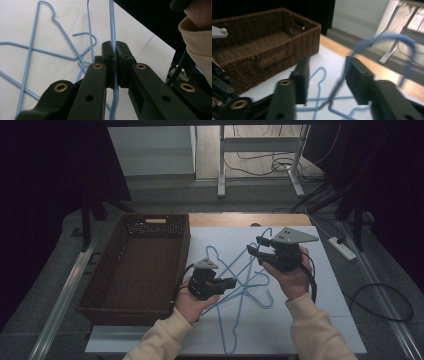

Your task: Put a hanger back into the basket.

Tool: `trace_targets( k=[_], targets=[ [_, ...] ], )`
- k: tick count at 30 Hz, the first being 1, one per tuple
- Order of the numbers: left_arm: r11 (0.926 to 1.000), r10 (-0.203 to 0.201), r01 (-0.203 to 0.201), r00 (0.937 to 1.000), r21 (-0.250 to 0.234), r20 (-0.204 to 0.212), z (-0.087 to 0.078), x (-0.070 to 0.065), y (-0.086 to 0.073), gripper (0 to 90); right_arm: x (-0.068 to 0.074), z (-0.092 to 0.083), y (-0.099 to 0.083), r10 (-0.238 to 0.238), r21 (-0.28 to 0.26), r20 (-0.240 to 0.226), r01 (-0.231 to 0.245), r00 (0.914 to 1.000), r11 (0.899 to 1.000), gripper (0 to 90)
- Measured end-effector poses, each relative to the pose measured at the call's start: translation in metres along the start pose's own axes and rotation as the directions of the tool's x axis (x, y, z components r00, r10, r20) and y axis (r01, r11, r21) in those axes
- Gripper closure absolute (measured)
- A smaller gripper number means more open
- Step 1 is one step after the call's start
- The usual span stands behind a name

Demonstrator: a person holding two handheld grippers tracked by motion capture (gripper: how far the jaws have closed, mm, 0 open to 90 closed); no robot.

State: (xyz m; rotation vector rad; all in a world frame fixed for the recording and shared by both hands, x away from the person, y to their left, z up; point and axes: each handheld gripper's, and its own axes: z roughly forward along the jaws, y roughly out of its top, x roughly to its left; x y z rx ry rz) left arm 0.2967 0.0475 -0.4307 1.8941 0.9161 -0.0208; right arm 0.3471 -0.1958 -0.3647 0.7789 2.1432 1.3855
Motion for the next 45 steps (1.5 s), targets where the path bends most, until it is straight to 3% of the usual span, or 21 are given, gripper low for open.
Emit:
trace_targets(
  k=[7,14,19,26,30,40,45],
  targets=[
    [0.9987,-0.03,0.03,0.9995,-0.042,0.007,-0.016,0.007,0.009,86.5,-0.001,-0.02,-0.004,0.027,-0.072,-0.032,-0.029,0.9991,0.997,36.0],
    [0.9947,-0.048,0.05,0.9986,-0.09,0.021,-0.039,0.018,0.018,86.5,-0.004,-0.032,-0.012,0.042,-0.097,-0.054,-0.047,0.9977,0.994,34.0],
    [0.9887,-0.058,0.063,0.9974,-0.136,0.043,-0.061,0.026,0.022,86.6,-0.009,-0.035,-0.029,0.049,-0.064,-0.046,-0.052,0.9977,0.997,32.9],
    [0.9839,-0.051,0.055,0.9983,-0.17,0.027,-0.082,0.033,0.027,86.6,-0.022,-0.036,-0.064,0.108,-0.001,-0.058,-0.108,0.9925,0.994,32.1],
    [0.9793,-0.053,0.057,0.9983,-0.194,0.022,-0.094,0.039,0.027,86.6,-0.026,-0.037,-0.073,0.126,0.019,-0.058,-0.125,0.9903,0.992,32.1],
    [0.9698,-0.049,0.044,0.9986,-0.24,-0.018,-0.125,0.055,0.024,86.6,-0.036,-0.038,-0.105,0.169,0.085,-0.037,-0.166,0.9849,0.983,31.1],
    [0.9646,-0.054,0.035,0.9963,-0.261,-0.067,-0.151,0.071,0.017,86.6,-0.039,-0.037,-0.117,0.187,0.108,-0.018,-0.184,0.9822,0.977,30.9]
  ],
)
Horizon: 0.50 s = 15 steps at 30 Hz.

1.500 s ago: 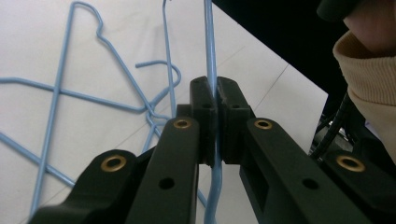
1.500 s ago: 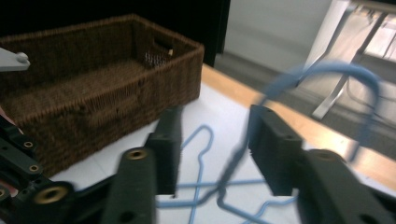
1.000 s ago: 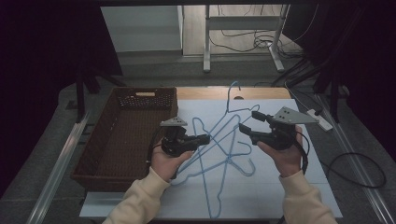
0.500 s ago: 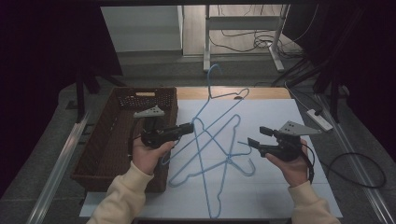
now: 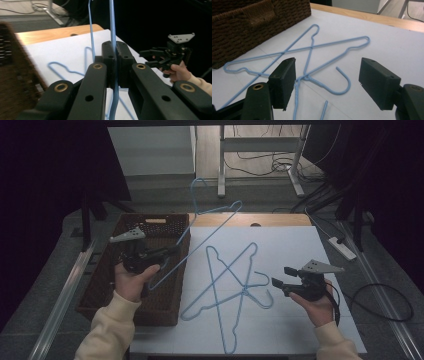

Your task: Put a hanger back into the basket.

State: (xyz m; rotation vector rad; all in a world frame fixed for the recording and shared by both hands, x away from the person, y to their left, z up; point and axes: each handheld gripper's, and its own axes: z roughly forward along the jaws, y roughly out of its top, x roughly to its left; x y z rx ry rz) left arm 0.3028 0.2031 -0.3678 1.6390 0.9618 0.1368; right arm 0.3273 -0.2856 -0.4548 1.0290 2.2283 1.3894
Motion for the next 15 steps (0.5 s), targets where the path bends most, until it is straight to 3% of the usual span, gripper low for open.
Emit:
trace_targets(
  k=[4,7,15],
  targets=[
    [1.0,-0.002,0.002,0.9995,-0.004,-0.031,-0.012,0.01,-0.002,86.6,-0.002,0.001,-0.003,0.005,0.011,0.008,-0.005,1.0,1.0,30.8],
    [0.9998,-0.017,0.016,0.9975,-0.014,-0.068,-0.029,0.026,-0.007,86.6,-0.004,0.002,-0.006,0.006,0.018,0.012,-0.006,0.9999,1.0,30.9],
    [0.9987,-0.043,0.04,0.9919,-0.032,-0.119,-0.059,0.055,-0.02,86.6,-0.005,0.003,-0.008,0.002,0.032,0.021,-0.003,0.9998,0.999,30.8]
  ],
)
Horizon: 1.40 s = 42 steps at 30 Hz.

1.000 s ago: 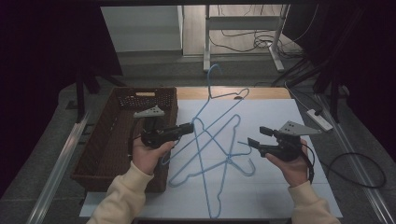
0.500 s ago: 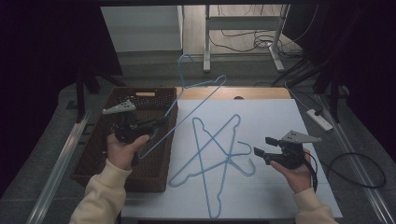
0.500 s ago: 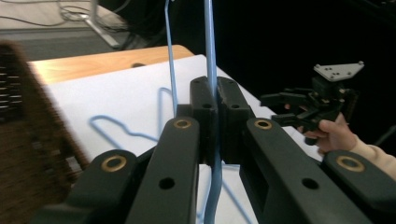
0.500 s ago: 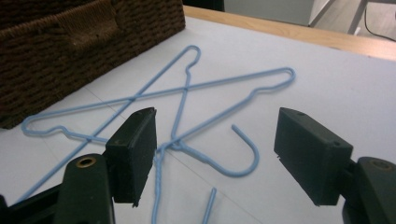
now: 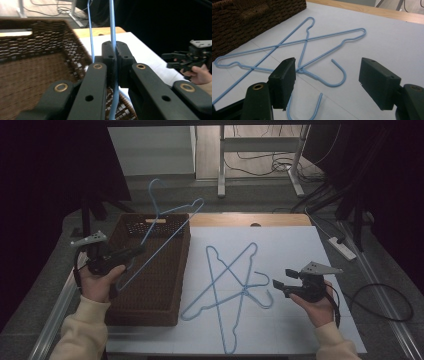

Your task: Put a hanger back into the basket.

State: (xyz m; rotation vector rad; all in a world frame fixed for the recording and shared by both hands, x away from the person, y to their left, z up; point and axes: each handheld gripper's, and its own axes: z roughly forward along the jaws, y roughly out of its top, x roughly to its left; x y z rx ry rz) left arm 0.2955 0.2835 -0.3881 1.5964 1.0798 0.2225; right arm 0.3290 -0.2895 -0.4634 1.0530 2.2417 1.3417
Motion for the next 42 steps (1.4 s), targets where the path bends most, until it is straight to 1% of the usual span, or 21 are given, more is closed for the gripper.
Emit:
trace_targets(
  k=[1,3,4,6,7,10,11,12,16,19,25,26,28,30,31,33,34,37,39,41,42],
  targets=[
    [1.0,0.0,0.0,1.0,0.0,0.0,0.0,0.0,0.0,86.6,0.0,0.0,0.0,0.0,0.0,0.0,0.0,1.0,1.0,30.8],
    [1.0,0.008,-0.008,0.9997,0.006,-0.021,-0.008,0.009,-0.005,86.6,-0.001,0.0,-0.001,0.002,0.004,0.005,-0.002,1.0,1.0,30.9],
    [1.0,0.008,-0.008,0.9997,0.006,-0.021,-0.008,0.009,-0.005,86.6,-0.001,0.0,-0.001,0.002,0.004,0.005,-0.002,1.0,1.0,30.9],
    [0.9997,0.016,-0.016,0.9993,0.018,-0.034,-0.014,0.017,-0.01,86.6,-0.001,0.0,-0.001,0.002,0.004,0.009,-0.002,1.0,1.0,31.0],
    [0.9997,0.016,-0.016,0.9993,0.018,-0.034,-0.014,0.017,-0.01,86.6,-0.001,0.0,-0.001,0.002,0.004,0.009,-0.002,1.0,1.0,31.0],
    [0.9982,0.034,-0.032,0.9981,0.05,-0.052,-0.021,0.025,-0.016,86.6,-0.002,-0.001,-0.002,0.011,0.007,0.013,-0.011,0.9998,1.0,31.3],
    [0.9982,0.034,-0.032,0.9981,0.05,-0.052,-0.021,0.025,-0.016,86.6,-0.002,-0.002,-0.002,0.011,0.004,0.012,-0.011,0.9999,1.0,31.5],
    [0.9981,0.032,-0.029,0.9978,0.055,-0.058,-0.025,0.03,-0.019,86.6,-0.002,-0.002,-0.002,0.009,0.001,0.011,-0.009,0.9999,1.0,31.7],
    [0.9984,0.025,-0.022,0.9977,0.052,-0.063,-0.033,0.037,-0.023,86.6,-0.001,-0.002,-0.002,0.006,0.0,0.008,-0.006,1.0,1.0,31.7],
    [0.9984,0.022,-0.019,0.9984,0.053,-0.052,-0.036,0.042,-0.026,86.6,-0.001,-0.001,-0.003,0.005,0.006,0.008,-0.005,1.0,1.0,31.7],
    [0.9966,0.013,-0.007,0.9972,0.082,-0.074,-0.034,0.052,-0.03,86.6,-0.001,0.0,-0.003,0.006,0.008,0.005,-0.006,1.0,1.0,31.7],
    [0.9966,0.013,-0.007,0.9972,0.082,-0.074,-0.034,0.052,-0.03,86.6,-0.001,0.0,-0.003,0.004,0.01,0.006,-0.004,1.0,1.0,31.7],
    [0.9951,0.011,-0.003,0.9962,0.099,-0.086,-0.033,0.057,-0.032,86.6,-0.001,0.0,-0.003,0.007,0.012,0.005,-0.007,1.0,1.0,31.6],
    [0.9937,0.016,-0.006,0.9963,0.111,-0.085,-0.031,0.058,-0.033,86.6,-0.002,0.001,-0.003,0.007,0.014,0.005,-0.007,1.0,1.0,31.6],
    [0.9921,0.019,-0.008,0.9959,0.125,-0.089,-0.03,0.059,-0.034,86.6,-0.001,0.001,-0.004,0.006,0.016,0.003,-0.007,1.0,1.0,31.6],
    [0.9908,0.024,-0.011,0.9954,0.135,-0.092,-0.028,0.059,-0.034,86.6,-0.001,0.002,-0.004,0.006,0.017,0.002,-0.006,1.0,1.0,31.6],
    [0.9878,0.031,-0.016,0.9947,0.155,-0.098,-0.025,0.06,-0.035,86.6,-0.001,0.002,-0.004,0.007,0.018,0.001,-0.007,1.0,1.0,31.5],
    [0.985,0.027,-0.008,0.9936,0.173,-0.11,-0.022,0.062,-0.035,86.6,-0.001,0.002,-0.004,0.006,0.022,0.001,-0.006,1.0,1.0,31.6],
    [0.9836,0.02,-0.001,0.9942,0.18,-0.105,-0.018,0.065,-0.036,86.6,-0.001,0.002,-0.004,0.003,0.023,0.001,-0.003,1.0,1.0,31.6],
    [0.9823,0.023,-0.003,0.994,0.187,-0.106,-0.017,0.066,-0.037,86.6,-0.001,0.003,-0.004,0.002,0.024,0.001,-0.002,1.0,1.0,31.6],
    [0.9797,0.027,-0.007,0.9945,0.2,-0.101,-0.013,0.066,-0.037,86.6,-0.001,0.003,-0.004,0.004,0.022,0.001,-0.004,1.0,1.0,31.6]
  ],
)
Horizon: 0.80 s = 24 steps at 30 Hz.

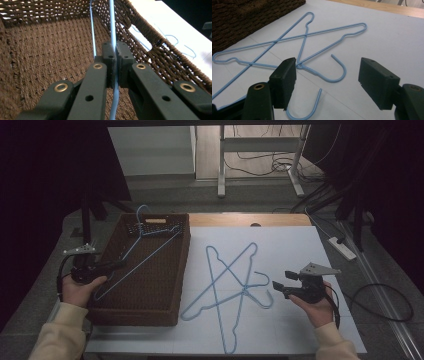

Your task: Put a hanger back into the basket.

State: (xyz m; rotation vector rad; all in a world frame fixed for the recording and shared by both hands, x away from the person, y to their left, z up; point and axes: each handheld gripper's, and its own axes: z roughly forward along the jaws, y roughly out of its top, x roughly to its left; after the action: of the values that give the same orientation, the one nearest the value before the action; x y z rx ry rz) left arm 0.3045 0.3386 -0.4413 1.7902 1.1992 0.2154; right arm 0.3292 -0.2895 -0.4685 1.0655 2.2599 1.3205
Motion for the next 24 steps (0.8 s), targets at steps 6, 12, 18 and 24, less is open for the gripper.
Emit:
trace_targets(
  k=[6,12,18,24],
  targets=[
    [0.9989,0.013,-0.013,0.9999,0.045,0.011,0.011,-0.001,0.001,86.6,-0.001,0.0,-0.001,0.003,0.001,0.004,-0.003,1.0,1.0,31.6],
    [0.995,0.006,-0.003,0.9995,0.1,-0.032,0.022,0.001,0.0,86.3,-0.001,0.0,-0.001,0.002,0.001,0.001,-0.002,1.0,1.0,31.6],
    [0.9842,-0.034,0.058,0.9894,0.167,-0.141,0.027,0.004,-0.001,86.2,-0.001,0.0,-0.001,0.001,0.004,0.002,-0.001,1.0,1.0,31.6],
    [0.9673,0.009,0.055,0.9679,0.247,-0.251,0.032,0.001,-0.002,85.3,-0.001,0.001,-0.002,0.002,0.009,0.0,-0.002,1.0,1.0,31.6]
  ],
)
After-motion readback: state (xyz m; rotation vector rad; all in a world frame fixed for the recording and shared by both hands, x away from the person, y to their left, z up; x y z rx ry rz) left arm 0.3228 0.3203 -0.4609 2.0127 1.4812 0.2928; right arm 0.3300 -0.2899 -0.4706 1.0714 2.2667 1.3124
